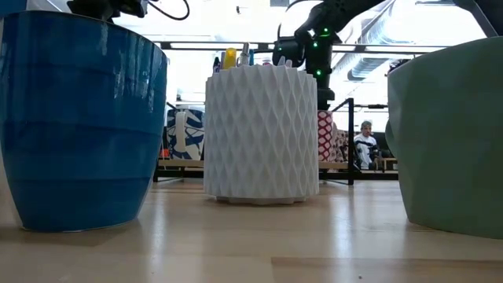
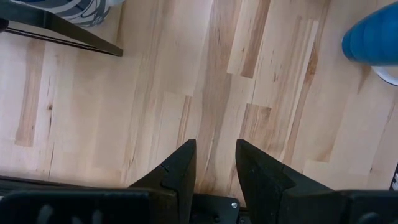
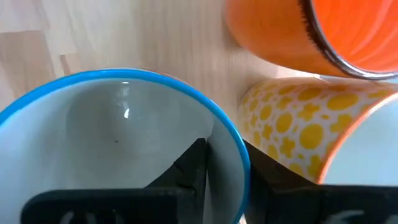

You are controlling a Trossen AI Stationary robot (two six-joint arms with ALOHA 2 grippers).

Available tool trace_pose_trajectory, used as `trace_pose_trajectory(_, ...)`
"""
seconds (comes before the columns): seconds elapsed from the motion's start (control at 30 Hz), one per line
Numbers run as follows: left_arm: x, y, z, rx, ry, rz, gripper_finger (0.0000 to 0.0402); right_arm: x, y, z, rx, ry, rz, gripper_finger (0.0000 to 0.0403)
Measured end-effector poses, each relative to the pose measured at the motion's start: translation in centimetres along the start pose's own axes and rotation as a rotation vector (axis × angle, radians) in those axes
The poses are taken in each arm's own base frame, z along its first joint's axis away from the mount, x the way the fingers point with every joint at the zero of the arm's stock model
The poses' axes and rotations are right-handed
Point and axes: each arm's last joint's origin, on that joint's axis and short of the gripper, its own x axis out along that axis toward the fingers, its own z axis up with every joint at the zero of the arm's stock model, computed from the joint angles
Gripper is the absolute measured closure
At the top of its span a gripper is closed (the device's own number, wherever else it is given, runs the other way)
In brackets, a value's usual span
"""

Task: Place coffee mugs
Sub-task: Put the red pattern mug on the shelf, then put the green mug on the shelf

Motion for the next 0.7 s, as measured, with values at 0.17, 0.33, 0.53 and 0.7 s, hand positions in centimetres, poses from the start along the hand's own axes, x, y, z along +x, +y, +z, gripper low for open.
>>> trace_pose_trajectory(0.17, 0.0, 0.0, 0.0, -0.006, 0.000, 0.000, 0.0298, 0.0, 0.0, 0.0, -0.003, 0.006, -0.014, 0.0336)
trace_pose_trajectory(0.33, 0.0, 0.0, 0.0, -0.006, 0.000, 0.000, 0.0298, -0.4, -0.1, 0.0, -0.001, -0.009, -0.016, 0.0334)
trace_pose_trajectory(0.53, 0.0, 0.0, 0.0, -0.006, -0.001, 0.000, 0.0298, -3.4, -0.9, 0.5, 0.028, -0.082, -0.024, 0.0334)
trace_pose_trajectory(0.7, 0.0, 0.0, 0.0, -0.007, -0.001, 0.000, 0.0298, -6.7, -1.5, 0.5, 0.069, -0.102, -0.012, 0.0334)
